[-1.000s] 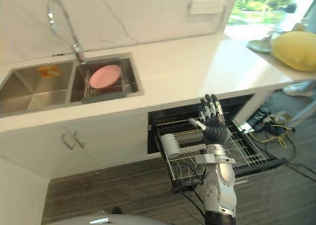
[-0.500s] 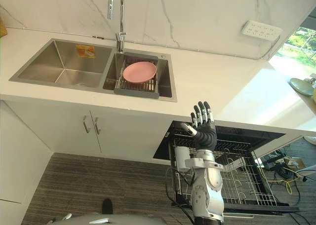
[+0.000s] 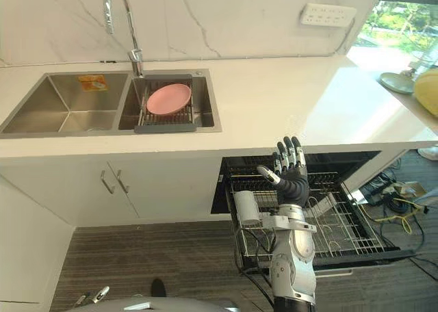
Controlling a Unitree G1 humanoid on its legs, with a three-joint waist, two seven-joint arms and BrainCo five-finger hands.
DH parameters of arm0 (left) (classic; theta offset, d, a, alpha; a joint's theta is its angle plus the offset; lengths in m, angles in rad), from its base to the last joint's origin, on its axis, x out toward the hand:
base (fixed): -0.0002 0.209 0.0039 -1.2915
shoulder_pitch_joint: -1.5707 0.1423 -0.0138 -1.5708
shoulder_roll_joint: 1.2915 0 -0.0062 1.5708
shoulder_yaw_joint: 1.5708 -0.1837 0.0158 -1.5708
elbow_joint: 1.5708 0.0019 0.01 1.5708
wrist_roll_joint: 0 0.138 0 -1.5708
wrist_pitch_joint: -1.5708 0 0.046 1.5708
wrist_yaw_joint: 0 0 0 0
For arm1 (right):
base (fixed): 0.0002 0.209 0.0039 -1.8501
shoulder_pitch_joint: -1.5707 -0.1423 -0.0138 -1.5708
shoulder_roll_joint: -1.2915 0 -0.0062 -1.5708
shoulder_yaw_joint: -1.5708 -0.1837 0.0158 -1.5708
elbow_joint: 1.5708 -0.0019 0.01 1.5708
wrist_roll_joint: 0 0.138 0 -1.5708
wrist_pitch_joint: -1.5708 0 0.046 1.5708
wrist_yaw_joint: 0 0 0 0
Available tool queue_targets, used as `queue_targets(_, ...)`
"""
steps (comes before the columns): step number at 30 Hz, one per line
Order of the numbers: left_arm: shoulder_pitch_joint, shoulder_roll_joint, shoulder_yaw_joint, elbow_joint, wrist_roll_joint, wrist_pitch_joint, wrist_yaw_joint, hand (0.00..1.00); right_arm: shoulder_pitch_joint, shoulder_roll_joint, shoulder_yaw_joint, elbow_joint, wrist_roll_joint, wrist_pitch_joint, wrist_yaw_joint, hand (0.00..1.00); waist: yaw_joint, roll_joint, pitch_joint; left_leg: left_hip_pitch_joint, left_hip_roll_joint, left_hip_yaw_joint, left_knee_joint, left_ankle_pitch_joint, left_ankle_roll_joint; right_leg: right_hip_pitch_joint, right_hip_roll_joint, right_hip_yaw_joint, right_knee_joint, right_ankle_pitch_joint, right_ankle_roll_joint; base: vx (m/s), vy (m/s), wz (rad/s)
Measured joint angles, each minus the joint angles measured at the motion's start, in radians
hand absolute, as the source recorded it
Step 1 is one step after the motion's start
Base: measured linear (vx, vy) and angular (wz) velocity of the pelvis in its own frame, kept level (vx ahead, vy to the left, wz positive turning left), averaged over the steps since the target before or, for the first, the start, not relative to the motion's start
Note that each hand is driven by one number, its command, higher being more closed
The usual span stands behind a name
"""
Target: Walk over to the sink, pick up the cup, carry it to the dishwasher, place the cup inside the dishwasher, then close the dishwasher door
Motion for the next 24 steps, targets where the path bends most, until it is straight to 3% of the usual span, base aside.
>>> queue_targets(2, -0.008, -0.011, 0.005, -0.002, 0.000, -0.002, 0.002, 0.00, 0.015, -0.001, 0.000, -0.055, 0.009, 0.000, 0.000, 0.00, -0.003, 0.024, 0.032, -0.116, 0.064, 0.014, 0.244, -0.104, -0.005, -0.002, 0.024, 0.000, -0.004, 0.020, 0.004, 0.00, -0.007, -0.11)
queue_targets(4, -0.010, -0.027, 0.014, 0.002, -0.007, 0.002, 0.001, 0.00, 0.042, 0.002, 0.000, -0.108, 0.010, 0.000, -0.001, 0.00, -0.008, 0.043, 0.052, -0.173, 0.112, 0.017, 0.385, -0.150, -0.010, 0.028, 0.049, -0.010, -0.007, 0.025, 0.008, 0.01, 0.007, 0.13)
queue_targets(6, -0.011, -0.028, 0.025, 0.001, -0.026, 0.011, -0.001, 0.00, 0.058, 0.004, -0.001, -0.121, 0.010, -0.003, -0.002, 0.00, -0.005, 0.039, 0.055, -0.149, 0.104, 0.016, 0.356, -0.150, -0.011, 0.050, 0.045, -0.024, -0.014, 0.022, 0.007, -0.01, 0.000, 0.27)
queue_targets(9, -0.009, -0.029, 0.028, 0.002, -0.042, 0.020, -0.006, 0.00, 0.060, 0.008, 0.004, -0.116, 0.005, -0.003, -0.005, 0.00, 0.024, 0.028, 0.077, -0.077, 0.071, 0.014, 0.246, -0.122, -0.014, 0.074, 0.032, -0.013, -0.035, 0.010, -0.007, -0.08, -0.015, 0.05)
queue_targets(10, 0.002, -0.037, 0.041, 0.001, -0.042, 0.023, -0.007, 0.00, 0.060, 0.008, 0.011, -0.116, 0.004, -0.003, -0.005, 0.00, 0.035, 0.026, 0.079, -0.076, 0.069, 0.010, 0.248, -0.121, -0.027, 0.077, 0.035, 0.007, -0.043, 0.012, -0.012, -0.05, 0.007, -0.13)
queue_targets(11, 0.021, -0.052, 0.068, -0.008, -0.042, 0.023, -0.005, 0.00, 0.059, 0.006, 0.031, -0.119, -0.002, -0.003, -0.005, 0.00, 0.042, 0.021, 0.086, -0.102, 0.062, -0.049, 0.310, -0.134, -0.064, 0.084, 0.032, 0.036, -0.044, 0.011, -0.019, -0.04, 0.026, -0.36)
queue_targets(12, 0.045, -0.073, 0.083, -0.008, -0.042, 0.021, -0.006, 0.00, 0.058, 0.006, 0.047, -0.119, -0.004, -0.007, -0.004, 0.00, 0.048, 0.027, 0.085, -0.129, 0.058, -0.129, 0.339, -0.142, -0.066, 0.079, 0.025, 0.061, -0.045, 0.009, -0.016, -0.01, 0.043, -0.43)
queue_targets(14, 0.082, -0.091, 0.081, -0.001, -0.042, 0.018, -0.006, 0.00, 0.058, 0.003, 0.046, -0.118, -0.004, -0.008, -0.004, 0.00, 0.049, 0.046, 0.082, -0.109, 0.082, -0.145, 0.303, -0.149, -0.072, 0.085, 0.029, 0.092, -0.046, 0.003, -0.005, 0.05, 0.101, -0.52)
queue_targets(18, 0.108, -0.073, 0.082, 0.027, -0.043, 0.001, -0.017, 0.00, 0.062, 0.006, 0.031, -0.112, -0.003, -0.027, 0.000, 0.00, 0.046, 0.001, 0.065, -0.060, 0.024, -0.067, 0.326, -0.226, -0.020, 0.080, -0.045, 0.165, 0.023, -0.049, 0.025, 0.15, 0.165, -0.41)
queue_targets(24, 0.037, -0.033, 0.087, 0.032, -0.041, -0.013, -0.019, 0.00, 0.064, 0.010, 0.027, -0.113, -0.004, -0.028, 0.000, 0.00, 0.040, -0.030, 0.005, -0.026, -0.019, -0.049, 0.250, -0.250, 0.015, 0.006, -0.074, 0.179, 0.171, -0.026, 0.041, 0.17, 0.125, -0.05)
